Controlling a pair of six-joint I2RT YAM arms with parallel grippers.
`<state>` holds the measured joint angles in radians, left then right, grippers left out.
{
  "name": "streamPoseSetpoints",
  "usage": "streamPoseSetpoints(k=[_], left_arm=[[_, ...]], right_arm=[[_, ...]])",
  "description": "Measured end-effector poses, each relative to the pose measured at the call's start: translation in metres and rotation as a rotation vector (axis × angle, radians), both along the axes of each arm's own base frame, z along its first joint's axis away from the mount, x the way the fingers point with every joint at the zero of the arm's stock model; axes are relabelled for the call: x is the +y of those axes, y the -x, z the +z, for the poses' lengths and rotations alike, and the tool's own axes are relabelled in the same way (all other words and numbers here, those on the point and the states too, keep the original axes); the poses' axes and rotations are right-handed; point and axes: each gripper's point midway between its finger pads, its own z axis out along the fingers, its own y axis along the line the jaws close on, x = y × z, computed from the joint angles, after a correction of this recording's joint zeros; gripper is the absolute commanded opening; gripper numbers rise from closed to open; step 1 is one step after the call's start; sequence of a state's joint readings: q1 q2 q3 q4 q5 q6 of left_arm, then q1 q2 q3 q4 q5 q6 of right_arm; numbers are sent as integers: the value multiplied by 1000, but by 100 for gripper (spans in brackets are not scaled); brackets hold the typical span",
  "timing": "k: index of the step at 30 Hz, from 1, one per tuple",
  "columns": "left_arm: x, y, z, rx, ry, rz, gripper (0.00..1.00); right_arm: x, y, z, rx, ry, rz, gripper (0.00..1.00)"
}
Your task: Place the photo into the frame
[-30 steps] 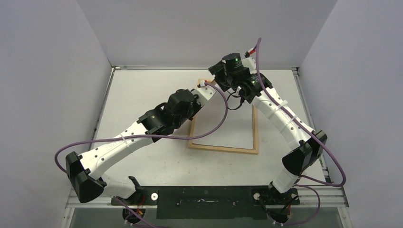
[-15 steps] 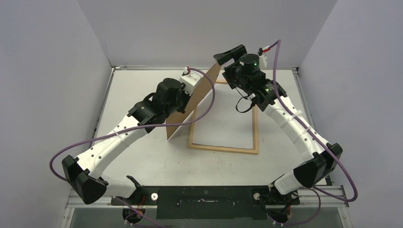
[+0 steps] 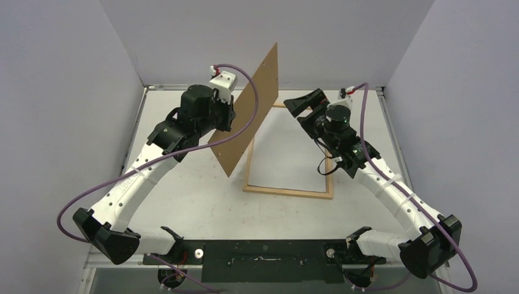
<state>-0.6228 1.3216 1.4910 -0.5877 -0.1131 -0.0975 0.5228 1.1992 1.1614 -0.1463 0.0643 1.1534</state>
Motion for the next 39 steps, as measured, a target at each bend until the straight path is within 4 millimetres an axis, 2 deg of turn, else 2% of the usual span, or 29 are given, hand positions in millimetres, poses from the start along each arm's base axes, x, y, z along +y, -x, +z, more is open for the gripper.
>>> streamPoseSetpoints(k=[4, 6, 8, 16, 21, 26, 29, 33, 36, 39], left_arm=[[3, 0, 19, -16, 62, 19, 0], [4, 5, 31, -29, 98, 19, 0], [4, 11, 43, -41, 140, 14, 0], [11, 44, 117, -147, 336, -20, 0], [19, 62, 160, -223, 455, -33, 0], [18, 72, 202, -298, 555, -72, 0], [16, 78, 216, -324, 593, -102, 0], [12, 83, 229, -335, 636, -134, 0], [11, 85, 238, -337, 675, -143, 0], [11, 87, 248, -346, 721, -144, 0]], right_arm=[[1, 13, -52, 67, 63, 49, 92], [1, 19, -64, 80, 77, 70, 93], [2, 22, -65, 73, 74, 85, 94], [8, 13, -26, -82, 10, 138, 95], [-9, -4, -1, -192, -10, 79, 95], [-24, -20, 43, -362, -76, 31, 96], [-21, -29, 61, -443, -120, 47, 96], [-10, -29, 78, -526, -170, 108, 96], [-3, -20, 97, -598, -221, 165, 92], [2, -5, 127, -697, -293, 235, 85]])
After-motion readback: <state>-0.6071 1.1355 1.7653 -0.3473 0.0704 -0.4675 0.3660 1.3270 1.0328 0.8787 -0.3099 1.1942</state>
